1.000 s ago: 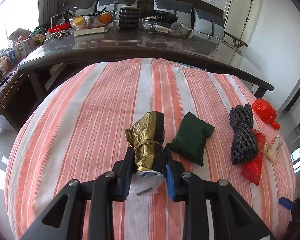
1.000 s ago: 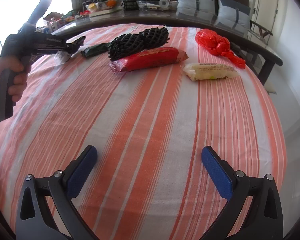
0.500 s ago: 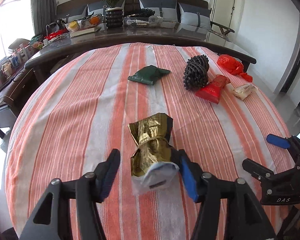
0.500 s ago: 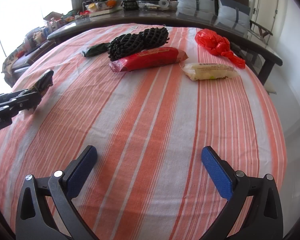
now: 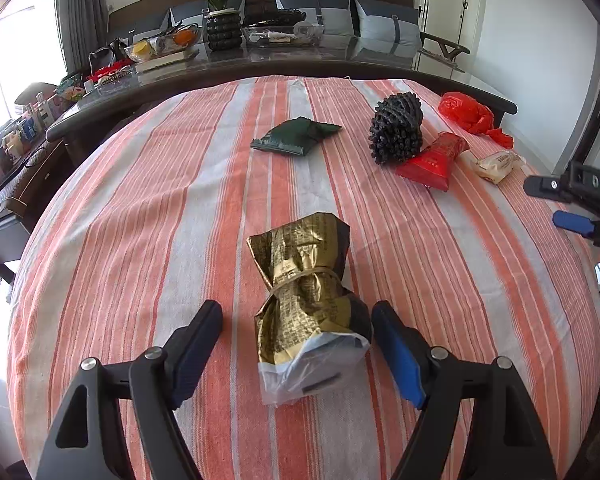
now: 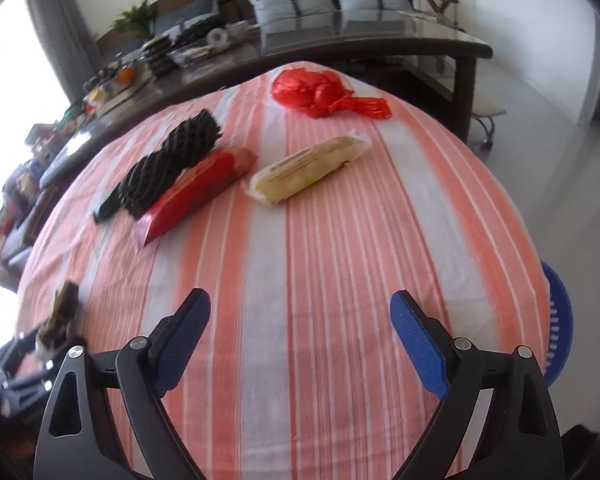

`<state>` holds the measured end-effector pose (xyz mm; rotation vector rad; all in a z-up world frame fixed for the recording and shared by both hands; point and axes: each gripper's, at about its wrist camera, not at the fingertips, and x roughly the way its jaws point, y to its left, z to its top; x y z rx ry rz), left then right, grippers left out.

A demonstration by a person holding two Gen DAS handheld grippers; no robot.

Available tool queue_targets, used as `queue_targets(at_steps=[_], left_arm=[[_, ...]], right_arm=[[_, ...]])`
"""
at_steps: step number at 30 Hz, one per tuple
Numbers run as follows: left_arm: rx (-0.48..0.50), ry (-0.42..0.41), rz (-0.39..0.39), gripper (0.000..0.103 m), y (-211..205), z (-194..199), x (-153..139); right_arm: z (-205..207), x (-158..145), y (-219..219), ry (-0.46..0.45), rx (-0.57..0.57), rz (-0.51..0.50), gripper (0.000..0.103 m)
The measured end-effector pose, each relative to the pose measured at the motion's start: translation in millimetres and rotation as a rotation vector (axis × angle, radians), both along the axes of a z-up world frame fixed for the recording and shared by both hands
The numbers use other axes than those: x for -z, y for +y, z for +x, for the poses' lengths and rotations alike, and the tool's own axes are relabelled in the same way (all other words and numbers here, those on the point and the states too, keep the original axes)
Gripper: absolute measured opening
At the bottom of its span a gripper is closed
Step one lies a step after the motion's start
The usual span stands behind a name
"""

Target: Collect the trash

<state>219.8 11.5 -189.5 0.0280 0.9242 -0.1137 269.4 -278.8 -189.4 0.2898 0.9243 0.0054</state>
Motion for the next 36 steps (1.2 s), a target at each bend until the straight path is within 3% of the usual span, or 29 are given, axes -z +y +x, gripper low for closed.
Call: queue_targets(at_steps=[2, 5, 10, 12, 14, 17, 23, 27, 30, 34, 36], left_arm=[[0.0, 0.0, -0.002, 0.079, 0, 0, 0], [0.0, 0.0, -0.002, 0.079, 1, 0, 0], [0.0, 0.0, -0.003, 0.079, 1, 0, 0], [0.0, 0.0, -0.001, 0.079, 1, 0, 0], [0.0, 0.0, 0.001, 0.079, 1, 0, 1], [0.0, 0.0, -0.001, 0.079, 1, 0, 1], [0.0, 0.0, 0.0, 0.079, 1, 1, 0], [0.0, 0.0, 0.0, 0.079, 0, 0, 1], [0.001, 0.0, -0.005, 0.079, 1, 1, 1], [0.04, 0.004, 0.005, 0.079, 5, -7, 0], [0.04, 0.008, 0.007, 0.079, 14, -15, 0]], right_arm=[[32, -6, -11, 0.034, 0.08, 0.072, 0.083], [71, -5, -10, 0.078, 0.147, 0.104, 0.074], [101, 2, 11, 0.099, 0.183, -0.041, 0.071], [99, 2, 14, 0.099, 0.173, -0.09, 0.06], [93, 2, 12, 0.091, 0.141, -0.132, 0.039], [78, 0, 8, 0.062, 0.027, -0.165, 0.029], [12, -4, 47, -0.032, -0.465, -0.238, 0.028], [-38, -5, 78, -0.067, -0.76, -0.214, 0.028], [-47, 3, 87, -0.076, -0.785, -0.259, 0.032], [-42, 13, 82, -0.071, -0.664, -0.238, 0.062], [-42, 15, 80, -0.079, -0.619, -0.23, 0.066]])
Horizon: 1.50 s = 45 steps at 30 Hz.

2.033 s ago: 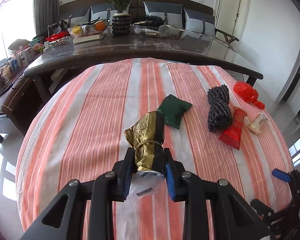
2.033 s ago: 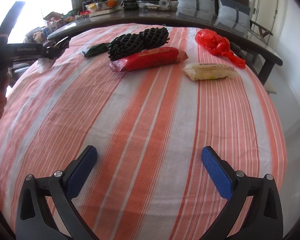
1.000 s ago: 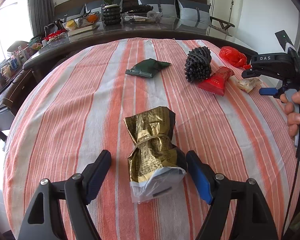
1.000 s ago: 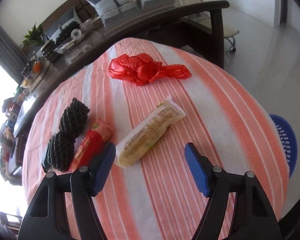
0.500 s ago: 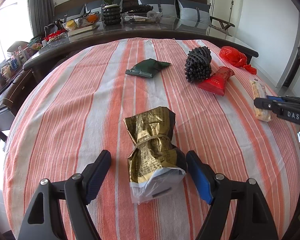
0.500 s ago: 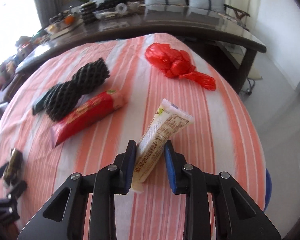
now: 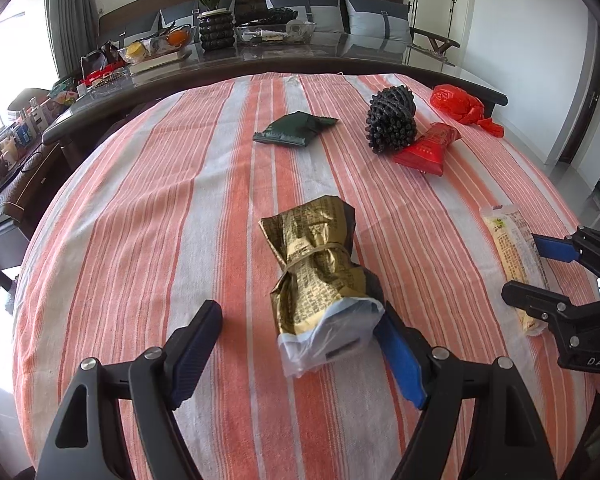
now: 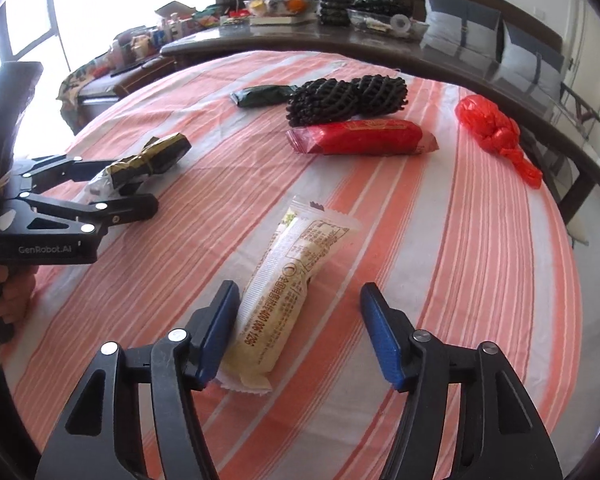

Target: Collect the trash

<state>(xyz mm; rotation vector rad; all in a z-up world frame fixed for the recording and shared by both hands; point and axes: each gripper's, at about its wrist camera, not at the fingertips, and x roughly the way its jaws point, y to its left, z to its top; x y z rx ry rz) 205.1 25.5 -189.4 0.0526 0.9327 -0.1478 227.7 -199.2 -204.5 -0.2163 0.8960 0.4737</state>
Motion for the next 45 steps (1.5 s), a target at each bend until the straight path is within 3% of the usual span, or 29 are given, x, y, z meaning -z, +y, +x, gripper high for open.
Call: queue_targets(at_steps=[9, 12, 15, 19, 23, 29, 31, 33, 36, 38, 40, 42, 45], left_arm=[[0.021, 0.015, 0.001, 0.079, 20, -22, -2], [0.055, 0.013, -0.042, 0.079, 15, -19, -5], [0.08, -0.012, -0.104, 0.079, 8, -10, -13], [0.055, -0.038, -0.089, 0.079, 2, 11, -18], [0.015, 0.013, -0.103, 0.079, 9, 19, -7], [0.04, 0.008, -0.107, 0.079, 10, 13, -9], [0.055, 0.013, -0.107, 0.079, 7, 14, -8], [0.065, 0.012, -0.098, 0.079, 4, 15, -7], [0.077, -0.004, -0.099, 0.079, 2, 16, -10], [0.074, -0.009, -0.109, 0.079, 5, 15, -12], [0.064, -0.008, -0.115, 0.079, 10, 14, -12], [0.056, -0.01, -0.113, 0.079, 16, 12, -14], [0.055, -0.017, -0.113, 0.079, 20, 6, -16]], right_arm=[[-19, -3, -23, 0.01, 0.137, -0.02, 0.074], [-21, -8, -36, 0.039, 0.186, -0.029, 0.074], [-25, -16, -31, 0.041, 0.149, 0.008, 0.073], [-17, -16, -16, 0.11, 0.159, 0.038, 0.071], [-17, -8, -14, 0.126, 0.173, -0.072, 0.055], [-34, -16, -48, 0.106, 0.192, -0.142, 0.052], [-35, -22, -53, 0.111, 0.166, -0.108, 0.052], [-34, -25, -48, 0.115, 0.11, -0.091, 0.059], [-30, -28, -32, 0.087, -0.021, -0.144, 0.063], [-26, -26, -23, 0.089, -0.115, -0.199, 0.075], [-21, -21, -18, 0.118, -0.168, -0.251, 0.076], [-18, -18, -20, 0.212, -0.195, -0.203, 0.074], [-29, -23, -21, 0.336, -0.272, -0.033, 0.07]])
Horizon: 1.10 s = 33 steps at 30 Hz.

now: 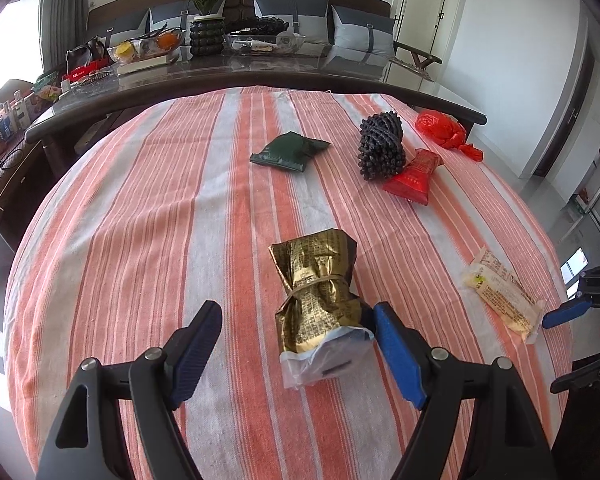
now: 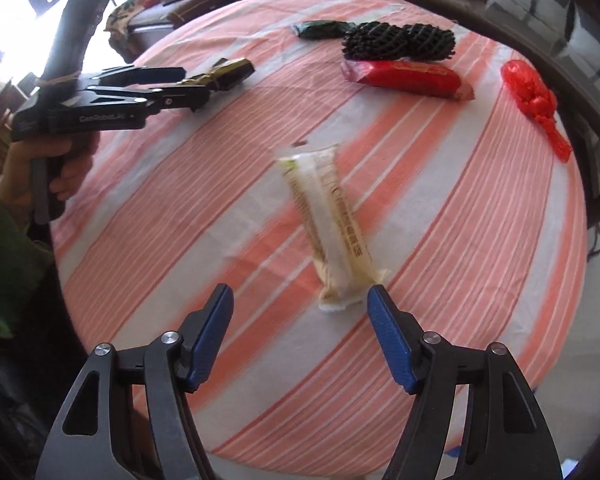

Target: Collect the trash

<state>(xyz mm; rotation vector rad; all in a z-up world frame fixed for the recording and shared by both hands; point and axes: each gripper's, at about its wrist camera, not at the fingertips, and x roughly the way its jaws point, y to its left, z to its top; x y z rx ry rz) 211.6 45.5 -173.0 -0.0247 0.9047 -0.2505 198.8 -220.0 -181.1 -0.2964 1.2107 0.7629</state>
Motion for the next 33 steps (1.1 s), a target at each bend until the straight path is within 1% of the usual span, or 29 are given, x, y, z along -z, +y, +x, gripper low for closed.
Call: queue_targets(at_steps=[1, 2, 3, 5, 7, 9, 10, 12, 13, 14, 15, 16, 17, 22, 26, 29, 33], left_arm=[[0.003, -0.004, 0.002, 0.079, 0, -1, -1], [0.008, -0.01, 0.004, 0.079, -1, -1, -2], [0.014, -0.018, 0.005, 0.079, -2, -1, -4], [0.028, -0.028, 0.004, 0.079, -8, 2, -5], [0.033, -0.03, 0.017, 0.079, -13, 7, -6], [0.034, -0.032, 0.031, 0.079, -17, 8, -4], [0.033, -0.032, 0.033, 0.079, -17, 9, -3], [0.032, -0.032, 0.04, 0.078, -18, 9, -2], [0.025, -0.041, 0.049, 0.074, -17, 8, -2], [0.021, -0.048, 0.058, 0.067, -17, 8, -2], [0.023, -0.047, 0.056, 0.045, -16, 8, -2], [0.026, -0.038, 0.045, 0.031, -14, 8, -2], [0.024, -0.035, 0.034, 0.031, -12, 8, -1], [0.025, -0.038, -0.017, 0.029, -10, 0, -6], [0.056, -0.032, -0.114, 0.028, -19, -13, -13], [0.085, -0.022, -0.133, 0.028, -41, -19, -16], [0.145, -0.02, -0.156, 0.028, -80, -21, -26]], right_arm=[[-6, -1, 1, 0.029, -0.018, 0.031, 0.068], [-11, -4, 2, 0.023, -0.027, 0.034, 0.068], [-15, -7, 2, -0.001, -0.024, 0.022, 0.068], [-15, -14, -1, -0.054, 0.02, -0.002, 0.07], [-6, -18, -3, -0.103, 0.091, -0.01, 0.07], [8, -16, 1, -0.101, 0.157, -0.009, 0.07], [13, -14, 6, -0.095, 0.175, -0.006, 0.07], [23, -7, 19, -0.091, 0.193, -0.021, 0.066], [27, -4, 25, -0.093, 0.205, -0.035, 0.062], [31, -1, 29, -0.095, 0.217, -0.049, 0.058], [33, 1, 30, -0.096, 0.23, -0.059, 0.053], [34, 2, 31, -0.097, 0.243, -0.061, 0.036], [34, 2, 29, -0.092, 0.247, -0.056, 0.02], [27, -10, 12, -0.116, 0.291, -0.017, 0.017], [20, -24, -9, -0.138, 0.332, 0.048, 0.017], [16, -24, -25, -0.14, 0.357, 0.063, 0.017], [13, -26, -57, -0.133, 0.41, 0.107, 0.017]])
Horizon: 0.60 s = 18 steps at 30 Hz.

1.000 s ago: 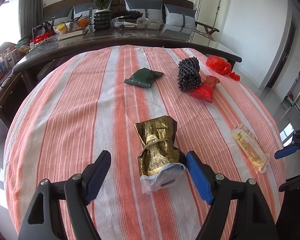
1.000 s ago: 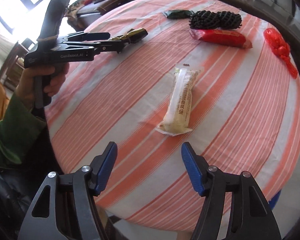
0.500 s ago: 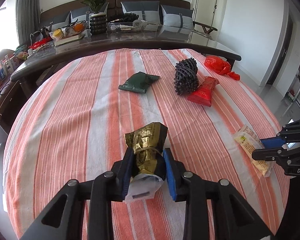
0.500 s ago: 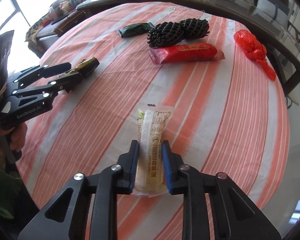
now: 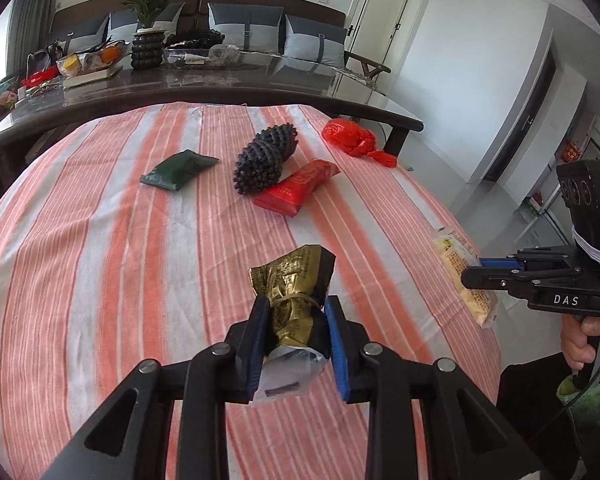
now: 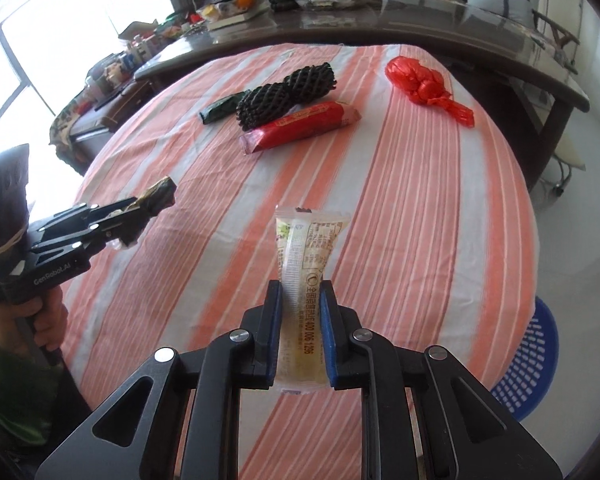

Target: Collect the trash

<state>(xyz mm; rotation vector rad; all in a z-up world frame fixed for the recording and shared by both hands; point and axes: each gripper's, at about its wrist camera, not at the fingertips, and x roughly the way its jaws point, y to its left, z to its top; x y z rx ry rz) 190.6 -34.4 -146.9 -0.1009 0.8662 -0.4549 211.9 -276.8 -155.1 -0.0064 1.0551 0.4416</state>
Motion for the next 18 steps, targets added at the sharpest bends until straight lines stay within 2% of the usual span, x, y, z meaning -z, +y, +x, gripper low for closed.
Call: queue_targets(at_steps=[6, 10, 14, 18], left_arm=[[0.116, -0.001, -0.055, 0.028, -80, 6, -24], [0.206, 0.005, -0.074, 0.028, -146, 10, -32], [0.283, 0.033, -0.083, 0.028, -210, 12, -26], [0.343, 0.076, -0.08, 0.028, -267, 15, -9]], right_arm=[[0, -21, -71, -0.053, 0.122, 0.026, 0.017], [-4, -30, -131, -0.076, 0.226, -0.013, 0.017], [-6, -22, -187, -0.062, 0.321, -0.067, 0.017], [-4, -2, -235, -0.028, 0.407, -0.095, 0.017]])
